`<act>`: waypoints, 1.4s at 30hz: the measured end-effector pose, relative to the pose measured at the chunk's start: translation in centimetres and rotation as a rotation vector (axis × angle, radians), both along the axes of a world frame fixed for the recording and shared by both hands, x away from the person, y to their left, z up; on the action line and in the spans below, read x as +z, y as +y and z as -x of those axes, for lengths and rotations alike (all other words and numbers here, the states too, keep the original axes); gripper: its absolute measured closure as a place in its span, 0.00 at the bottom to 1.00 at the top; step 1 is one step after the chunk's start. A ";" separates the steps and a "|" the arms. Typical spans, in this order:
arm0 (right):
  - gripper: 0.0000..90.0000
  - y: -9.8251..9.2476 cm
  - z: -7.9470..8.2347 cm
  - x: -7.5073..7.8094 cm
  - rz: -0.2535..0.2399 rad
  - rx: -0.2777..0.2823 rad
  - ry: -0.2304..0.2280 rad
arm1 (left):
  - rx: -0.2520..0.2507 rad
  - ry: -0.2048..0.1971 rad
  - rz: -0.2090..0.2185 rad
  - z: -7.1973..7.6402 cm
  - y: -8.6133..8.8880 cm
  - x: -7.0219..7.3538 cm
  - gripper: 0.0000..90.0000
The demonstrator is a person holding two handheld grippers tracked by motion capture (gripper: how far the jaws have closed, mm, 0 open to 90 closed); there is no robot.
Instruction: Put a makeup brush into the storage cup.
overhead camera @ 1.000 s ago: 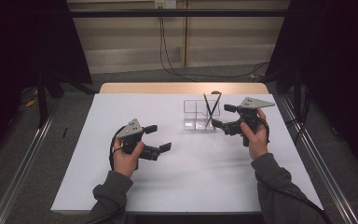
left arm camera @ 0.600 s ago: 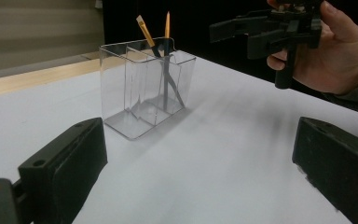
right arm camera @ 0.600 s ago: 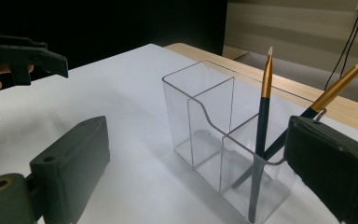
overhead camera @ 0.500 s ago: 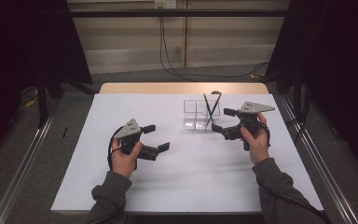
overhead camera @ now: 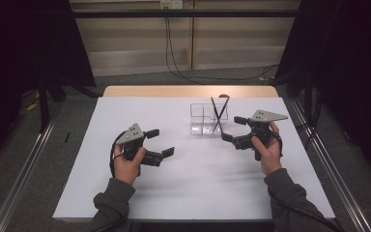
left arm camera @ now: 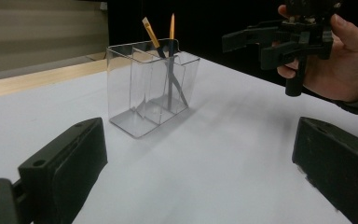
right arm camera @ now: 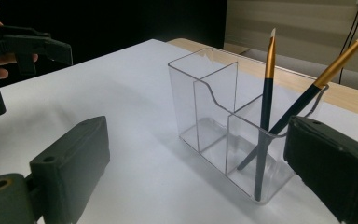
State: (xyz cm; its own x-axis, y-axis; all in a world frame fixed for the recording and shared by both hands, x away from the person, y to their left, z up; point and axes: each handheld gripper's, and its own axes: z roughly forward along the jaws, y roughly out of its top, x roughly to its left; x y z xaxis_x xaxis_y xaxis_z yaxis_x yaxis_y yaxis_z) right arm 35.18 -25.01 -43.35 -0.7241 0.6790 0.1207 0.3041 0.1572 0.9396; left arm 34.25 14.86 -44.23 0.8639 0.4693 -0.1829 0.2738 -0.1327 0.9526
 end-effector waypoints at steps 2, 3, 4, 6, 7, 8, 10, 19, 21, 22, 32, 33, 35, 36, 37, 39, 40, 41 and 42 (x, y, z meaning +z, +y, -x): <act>0.07 -0.1 0.1 0.0 -0.009 -0.004 0.002 | 0.004 0.001 -0.002 0.0 0.0 0.0 0.03; 0.07 -0.1 0.2 0.0 -0.009 -0.004 -0.001 | 0.004 0.000 -0.001 0.0 0.0 0.0 0.03; 0.07 -0.2 0.3 0.0 -0.011 -0.006 0.000 | 0.009 0.000 -0.001 0.0 0.0 0.0 0.03; 0.07 -0.3 0.4 0.1 -0.011 -0.008 -0.001 | 0.010 0.001 -0.002 0.0 0.1 0.0 0.03; 0.07 -0.3 0.5 0.1 -0.012 -0.008 -0.001 | 0.014 0.000 -0.007 0.1 0.1 0.1 0.03; 0.07 -0.4 0.5 0.0 -0.018 -0.010 -0.002 | 0.014 0.001 -0.007 0.1 0.1 0.1 0.03; 0.07 -0.5 0.6 0.0 -0.018 -0.007 -0.002 | 0.012 0.000 -0.005 0.1 0.2 0.0 0.03; 0.07 -0.9 1.2 -0.1 -0.034 -0.006 -0.006 | 0.017 -0.003 -0.001 0.2 0.3 0.1 0.03; 0.07 -1.0 1.4 0.0 -0.027 -0.012 -0.009 | 0.021 0.000 -0.002 0.2 0.3 0.1 0.03; 0.07 -1.1 1.4 0.0 -0.026 -0.011 -0.011 | 0.022 -0.001 -0.005 0.2 0.4 0.1 0.03; 0.07 -1.6 2.1 0.0 -0.024 -0.021 -0.004 | 0.016 -0.003 0.000 0.1 0.5 0.2 0.03; 0.07 -1.6 2.2 -0.1 -0.022 -0.017 -0.005 | 0.015 -0.003 0.000 0.1 0.5 0.2 0.03; 0.07 -1.7 2.3 -0.1 -0.026 -0.020 -0.003 | 0.011 -0.003 0.009 0.1 0.4 0.1 0.03; 0.07 -1.7 2.4 -0.1 -0.022 -0.020 -0.006 | 0.011 -0.002 0.008 0.1 0.4 0.1 0.03; 0.07 -1.8 2.5 -0.2 -0.026 -0.015 -0.007 | 0.018 -0.002 -0.005 0.2 0.4 0.1 0.03; 0.07 -1.8 2.6 -0.2 -0.028 -0.019 -0.002 | 0.019 0.000 -0.008 0.2 0.5 0.1 0.03; 0.07 -1.9 2.6 -0.2 -0.027 -0.019 -0.005 | 0.019 -0.001 -0.012 0.2 0.5 0.1 0.03; 0.07 -1.9 2.7 -0.2 -0.030 -0.015 -0.005 | 0.019 0.000 -0.007 0.2 0.4 0.1 0.03; 0.07 -2.0 2.7 -0.2 -0.032 -0.016 -0.008 | 0.022 0.000 -0.010 0.2 0.4 0.1 0.03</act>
State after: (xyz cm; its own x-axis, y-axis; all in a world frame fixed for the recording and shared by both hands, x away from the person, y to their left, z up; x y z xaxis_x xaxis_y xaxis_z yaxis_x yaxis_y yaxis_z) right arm 32.43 -26.99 -43.58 -0.7144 0.6862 0.1369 0.2991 0.1227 0.9463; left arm 34.06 15.31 -44.11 0.8536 0.4895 -0.1782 0.2766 -0.1359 0.9513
